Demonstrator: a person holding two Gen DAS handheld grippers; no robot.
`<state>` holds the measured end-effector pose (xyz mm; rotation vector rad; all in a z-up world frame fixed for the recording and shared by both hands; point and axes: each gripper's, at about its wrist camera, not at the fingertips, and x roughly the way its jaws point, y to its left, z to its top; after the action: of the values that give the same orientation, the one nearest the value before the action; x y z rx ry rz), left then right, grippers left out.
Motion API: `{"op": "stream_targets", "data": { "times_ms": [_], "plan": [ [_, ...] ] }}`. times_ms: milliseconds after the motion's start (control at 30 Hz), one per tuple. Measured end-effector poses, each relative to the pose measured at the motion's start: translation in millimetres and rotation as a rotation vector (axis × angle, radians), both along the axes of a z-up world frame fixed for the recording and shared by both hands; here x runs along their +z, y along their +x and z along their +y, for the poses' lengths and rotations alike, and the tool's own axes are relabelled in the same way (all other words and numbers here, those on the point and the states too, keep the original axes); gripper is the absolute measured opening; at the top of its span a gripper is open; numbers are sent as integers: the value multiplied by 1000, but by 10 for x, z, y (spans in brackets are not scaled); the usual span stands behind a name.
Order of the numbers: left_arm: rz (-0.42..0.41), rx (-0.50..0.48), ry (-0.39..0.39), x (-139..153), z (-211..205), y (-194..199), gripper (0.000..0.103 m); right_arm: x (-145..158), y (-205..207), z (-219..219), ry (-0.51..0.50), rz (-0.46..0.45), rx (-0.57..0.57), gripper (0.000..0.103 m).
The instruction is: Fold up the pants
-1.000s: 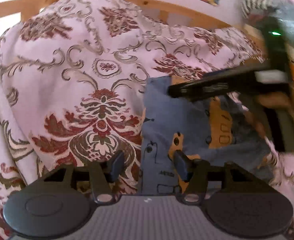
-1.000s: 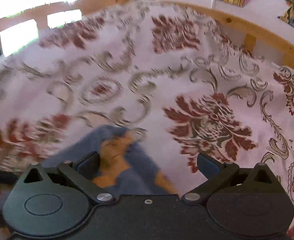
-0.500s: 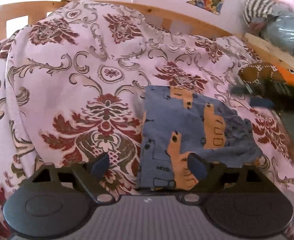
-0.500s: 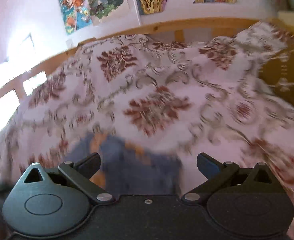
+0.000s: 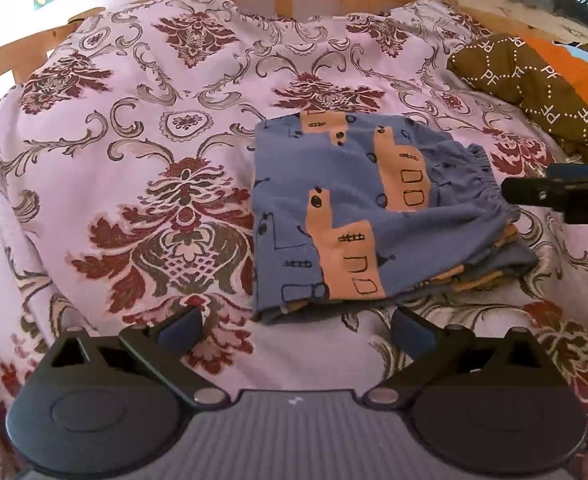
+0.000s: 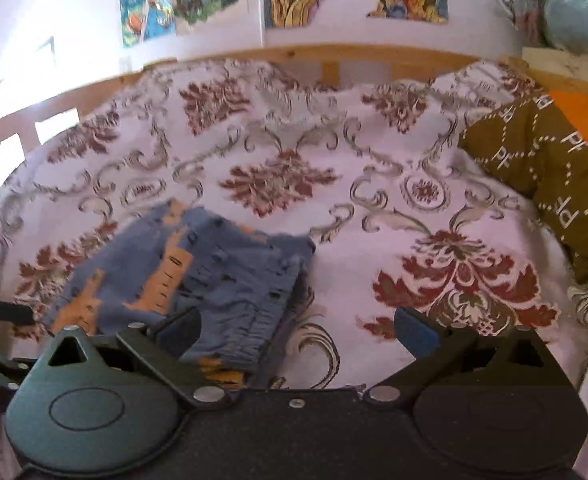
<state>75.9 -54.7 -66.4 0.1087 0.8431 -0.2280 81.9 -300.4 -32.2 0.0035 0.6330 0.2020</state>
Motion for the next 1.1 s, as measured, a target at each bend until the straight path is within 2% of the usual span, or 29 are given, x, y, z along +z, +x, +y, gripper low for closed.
{"op": "stream_targets", "data": {
  "times_ms": [167, 400, 633, 800, 900, 967, 1100],
  "plan": [
    [33, 19, -19, 110, 56, 5, 103, 45, -76, -38, 12, 10, -18, 102],
    [72, 92, -44, 201, 170, 79, 103, 8, -113, -93, 16, 11, -21, 102],
    [91, 19, 1, 332, 133, 281, 103, -29, -32, -67, 50, 54, 71, 102],
    [47, -68, -59, 454, 145, 559, 103, -50, 265, -164, 151, 137, 222, 102],
    [12, -107, -164, 448, 183, 779, 103, -100, 487, -270, 249, 190, 281, 102],
    [11, -130, -203, 383, 187, 889, 103, -167, 639, -355, 333, 235, 297, 102],
    [24, -195, -228, 210, 178, 973, 103, -287, 787, -485, 477, 288, 287, 102]
  ]
}}
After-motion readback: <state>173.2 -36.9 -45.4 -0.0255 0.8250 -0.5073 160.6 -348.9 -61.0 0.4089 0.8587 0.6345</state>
